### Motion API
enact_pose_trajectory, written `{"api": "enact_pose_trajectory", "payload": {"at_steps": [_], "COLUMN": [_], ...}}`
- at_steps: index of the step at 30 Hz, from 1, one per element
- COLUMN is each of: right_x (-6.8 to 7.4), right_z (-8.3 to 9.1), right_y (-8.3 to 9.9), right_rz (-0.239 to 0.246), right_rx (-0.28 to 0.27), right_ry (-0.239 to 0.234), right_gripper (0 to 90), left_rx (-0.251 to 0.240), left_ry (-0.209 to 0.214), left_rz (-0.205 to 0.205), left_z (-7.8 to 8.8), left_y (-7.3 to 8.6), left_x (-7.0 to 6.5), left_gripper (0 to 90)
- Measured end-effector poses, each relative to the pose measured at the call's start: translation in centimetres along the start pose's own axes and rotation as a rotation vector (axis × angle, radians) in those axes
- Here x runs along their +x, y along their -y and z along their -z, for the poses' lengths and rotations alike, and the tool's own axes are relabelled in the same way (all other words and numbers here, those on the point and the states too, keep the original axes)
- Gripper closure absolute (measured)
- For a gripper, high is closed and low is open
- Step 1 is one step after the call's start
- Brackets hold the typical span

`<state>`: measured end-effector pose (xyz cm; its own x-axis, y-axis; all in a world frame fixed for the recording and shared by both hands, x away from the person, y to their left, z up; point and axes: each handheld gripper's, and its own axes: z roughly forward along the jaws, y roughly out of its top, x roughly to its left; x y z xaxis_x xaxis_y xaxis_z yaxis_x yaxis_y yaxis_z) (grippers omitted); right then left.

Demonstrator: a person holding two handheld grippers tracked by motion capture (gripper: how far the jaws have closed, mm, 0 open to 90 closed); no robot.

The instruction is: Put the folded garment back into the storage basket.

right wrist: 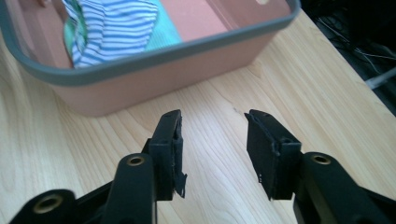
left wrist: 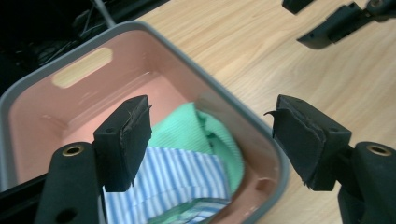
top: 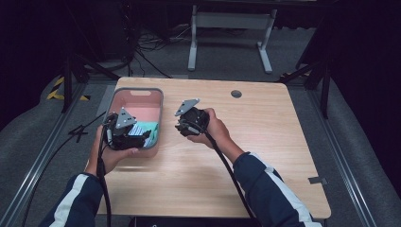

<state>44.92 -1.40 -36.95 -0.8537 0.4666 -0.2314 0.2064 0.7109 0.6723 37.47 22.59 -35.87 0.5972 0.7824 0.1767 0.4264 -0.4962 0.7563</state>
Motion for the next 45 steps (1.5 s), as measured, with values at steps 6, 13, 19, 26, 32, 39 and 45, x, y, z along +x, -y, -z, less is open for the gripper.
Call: {"api": "enact_pose_trajectory", "payload": {"at_steps": [6,13,19,26,32,39,45], "right_x": [-0.7,-1.0,-1.3,-1.3,-1.2,-1.5,-1.5], "right_z": [1.6,3.6,5.1,6.4,7.1,7.8,8.3], "right_y": [1.9,3.9,5.6,7.8,9.3,11.7,13.1], "right_rz": [-0.011,-0.021,-0.031,-0.024,-0.03,-0.06,-0.066], "right_rx": [0.01,0.008,0.014,0.026,0.033,0.047,0.049], "right_ry": [0.036,0.06,0.073,0.091,0.097,0.1,0.103], "right_gripper": [51.3,46.6,44.0,42.6,42.1,41.8,40.5], "left_rx": [-0.004,-0.036,-0.031,-0.016,0.003,0.021,0.034], "left_ry": [0.017,0.019,0.037,0.063,0.085,0.103,0.13], "left_rz": [-0.022,-0.026,-0.053,-0.08,-0.11,-0.155,-0.174], "left_z": [0.0,0.2,-0.2,-1.0,-1.6,-2.4,-3.2], "left_y": [0.3,0.2,0.2,0.7,1.1,1.2,1.7], "left_x": [-1.4,-2.4,-3.6,-5.3,-6.6,-7.8,-8.6], "left_gripper": [28.6,27.4,26.7,27.2,26.1,25.4,23.7]}}
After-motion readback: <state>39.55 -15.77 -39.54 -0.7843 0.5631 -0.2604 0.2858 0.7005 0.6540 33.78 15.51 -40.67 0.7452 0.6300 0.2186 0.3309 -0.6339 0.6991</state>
